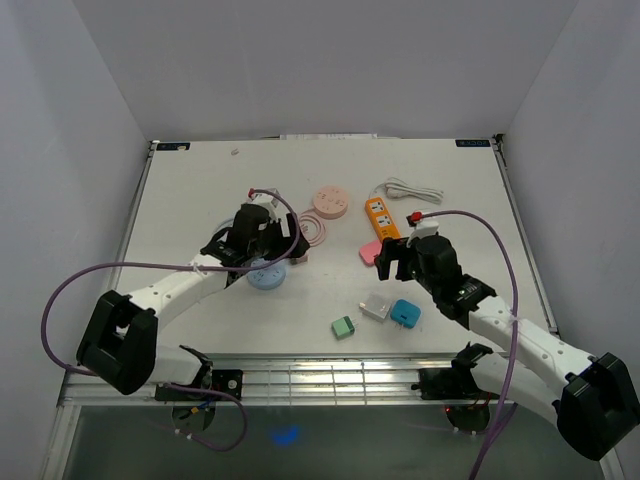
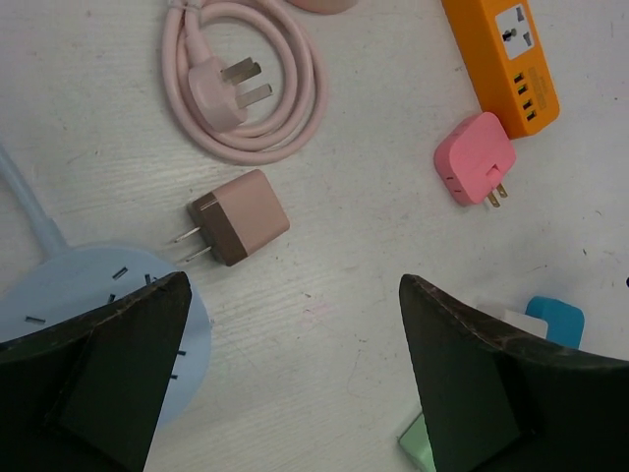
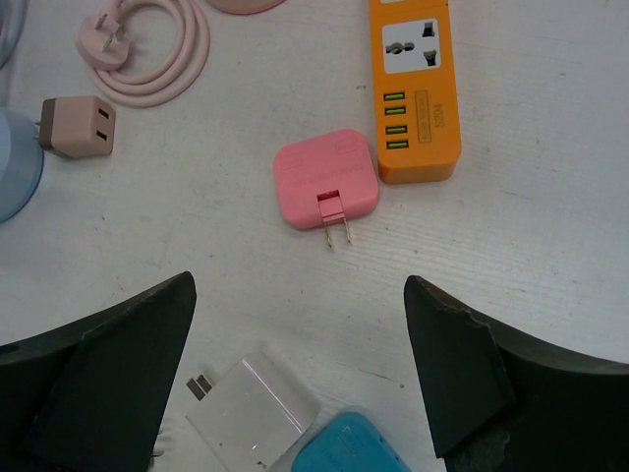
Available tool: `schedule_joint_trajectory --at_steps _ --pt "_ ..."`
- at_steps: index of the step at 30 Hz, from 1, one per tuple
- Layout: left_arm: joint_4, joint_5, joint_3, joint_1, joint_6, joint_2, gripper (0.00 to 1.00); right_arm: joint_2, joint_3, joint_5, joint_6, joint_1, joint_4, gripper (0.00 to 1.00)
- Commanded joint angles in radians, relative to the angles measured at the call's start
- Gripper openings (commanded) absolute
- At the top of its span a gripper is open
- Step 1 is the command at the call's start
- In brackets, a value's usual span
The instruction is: Insert the plug
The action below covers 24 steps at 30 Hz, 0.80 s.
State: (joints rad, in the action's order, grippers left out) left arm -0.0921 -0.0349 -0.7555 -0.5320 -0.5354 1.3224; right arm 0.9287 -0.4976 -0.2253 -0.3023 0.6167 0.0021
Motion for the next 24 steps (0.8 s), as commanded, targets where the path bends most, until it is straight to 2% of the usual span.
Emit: schedule_joint_trajectory --at_steps 1,5,9,12,14,16,19,24 --pt "-0.009 -0.057 -0.079 -0.002 0.122 0.015 0.98 -0.001 -0.067 0.043 0.026 -0.011 0.038 0.91" --pt "0.001 -0.143 -0.096 -0.002 0.276 0.012 0.98 0.005 -0.096 0.067 0.043 -0.023 0.038 0.91" --pt "0.051 -0.362 -0.048 -0.002 0.486 -0.051 0.98 0.025 -0.113 0.11 0.043 -0.034 0.039 0.9" --pt "-0.023 -0.358 -0.074 -0.002 0.658 -0.055 0.98 0.025 -0.111 0.13 0.045 -0.038 0.039 0.9" --pt "-0.116 -0.347 -0.135 0.0 0.721 -0.035 0.98 0.022 -0.113 0.136 0.049 -0.04 0.039 0.9" --pt "-0.228 -0.321 -0.18 0.004 0.845 0.013 0.98 0.009 -0.107 0.144 0.051 -0.046 0.038 0.9" --pt "-0.265 -0.362 -0.208 0.045 0.972 0.06 0.98 -0.016 -0.096 0.161 0.048 -0.051 0.039 0.9" --pt "-0.304 -0.566 -0.257 0.11 1.09 0.17 0.98 -0.036 -0.099 0.185 0.052 -0.058 0.032 0.9"
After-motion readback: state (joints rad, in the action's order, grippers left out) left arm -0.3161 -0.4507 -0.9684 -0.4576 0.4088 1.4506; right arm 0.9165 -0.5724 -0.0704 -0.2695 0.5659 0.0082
